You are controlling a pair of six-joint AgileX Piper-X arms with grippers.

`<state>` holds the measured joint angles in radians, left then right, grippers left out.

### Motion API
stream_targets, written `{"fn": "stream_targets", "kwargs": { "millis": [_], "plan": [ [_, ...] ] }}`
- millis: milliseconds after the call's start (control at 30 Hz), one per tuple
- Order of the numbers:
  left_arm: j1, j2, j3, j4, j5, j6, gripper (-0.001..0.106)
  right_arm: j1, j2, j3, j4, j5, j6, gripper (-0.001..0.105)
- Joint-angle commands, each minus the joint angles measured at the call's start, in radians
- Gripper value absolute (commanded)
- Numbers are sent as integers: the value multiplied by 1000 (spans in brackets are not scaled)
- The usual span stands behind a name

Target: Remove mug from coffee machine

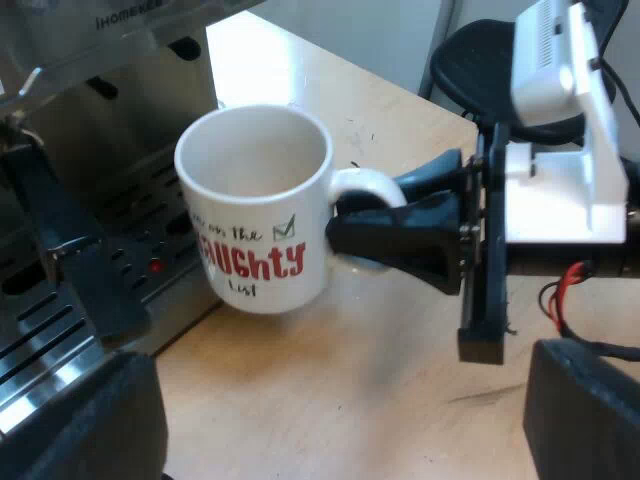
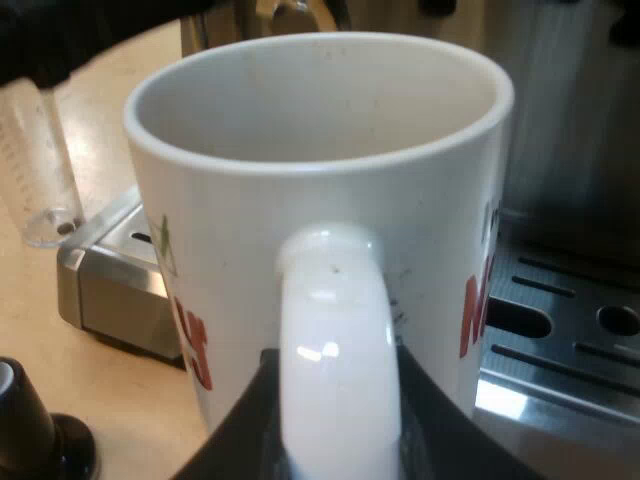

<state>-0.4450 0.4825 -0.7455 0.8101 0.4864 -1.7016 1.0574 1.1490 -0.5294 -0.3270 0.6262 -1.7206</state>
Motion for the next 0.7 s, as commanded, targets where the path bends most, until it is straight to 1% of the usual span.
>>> {"fn": "stream_targets", "kwargs": {
  "millis": [33, 167, 233, 300, 333, 433, 533, 567, 600, 667, 700],
  "plan": [
    [-31, 0, -8, -1, 12, -7, 87, 18, -64, -12, -8, 61, -11, 0],
    [-81, 0, -8, -1, 12, -7, 87, 19, -134, -12, 76, 97, -11, 0],
    [-96, 0, -8, -1, 12, -7, 87, 19, -159, -12, 116, 136, -11, 0],
    [-102, 0, -8, -1, 12, -7, 87, 19, -170, -12, 131, 151, -11, 0],
    [-102, 0, -8, -1, 12, -7, 87, 19, -221, -12, 194, 220, -4, 0],
    [-102, 0, -8, -1, 12, -7, 87, 16, -261, -12, 257, 278, 2, 0],
    [-102, 0, -8, -1, 12, -7, 87, 14, -292, -12, 327, 305, 52, 0],
    [-102, 0, -8, -1, 12, -7, 87, 10, -309, -12, 367, 315, 88, 0],
    [-102, 0, -8, -1, 12, -7, 87, 7, -314, -10, 377, 315, 93, 0],
    [-105, 0, -8, -1, 12, -7, 87, -13, -328, 0, 404, 314, 130, 0],
    [-108, 0, -8, -1, 12, -7, 87, -22, -332, 4, 413, 314, 133, 0]
  ]
}}
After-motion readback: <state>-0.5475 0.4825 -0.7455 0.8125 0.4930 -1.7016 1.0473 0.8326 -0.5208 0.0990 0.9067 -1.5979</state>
